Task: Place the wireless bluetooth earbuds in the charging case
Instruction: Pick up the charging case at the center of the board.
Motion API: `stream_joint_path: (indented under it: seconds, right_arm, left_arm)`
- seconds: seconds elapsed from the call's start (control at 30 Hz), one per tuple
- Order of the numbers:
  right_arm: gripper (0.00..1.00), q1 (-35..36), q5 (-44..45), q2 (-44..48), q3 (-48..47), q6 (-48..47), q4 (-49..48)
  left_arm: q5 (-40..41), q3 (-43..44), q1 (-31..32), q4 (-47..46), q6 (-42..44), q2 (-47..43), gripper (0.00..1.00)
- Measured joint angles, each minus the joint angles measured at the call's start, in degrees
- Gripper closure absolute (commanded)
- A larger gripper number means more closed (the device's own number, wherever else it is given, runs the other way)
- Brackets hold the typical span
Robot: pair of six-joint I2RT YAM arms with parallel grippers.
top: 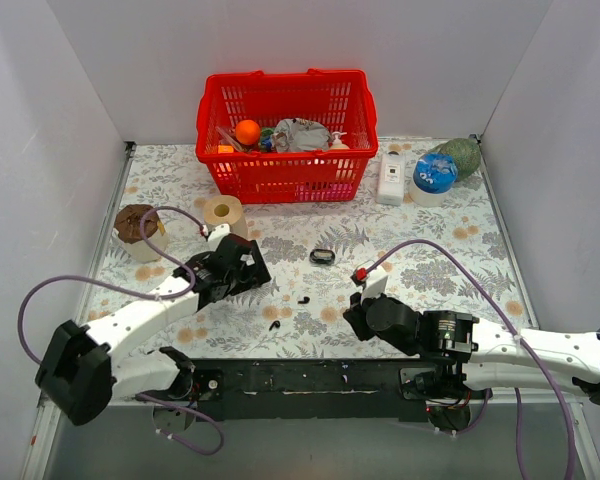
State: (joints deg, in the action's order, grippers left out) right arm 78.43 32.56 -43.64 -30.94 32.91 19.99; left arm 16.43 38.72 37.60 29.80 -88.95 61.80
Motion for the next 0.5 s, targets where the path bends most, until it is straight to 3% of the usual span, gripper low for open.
stream_joint_path:
  seconds: [0.2, 0.5]
  right_arm:
    - [0.84, 0.0, -0.2, -0.3, -0.1, -0.1, 0.0]
    - [0.84, 0.0, -0.2, -0.2, -0.1, -0.2, 0.1]
  left_arm:
    - [1.1, 2.2, -0.1, -0.2, 4.1, 12.4, 0.02]
    - [0.9, 6.3, -0.7, -2.7, 10.4, 17.9, 0.02]
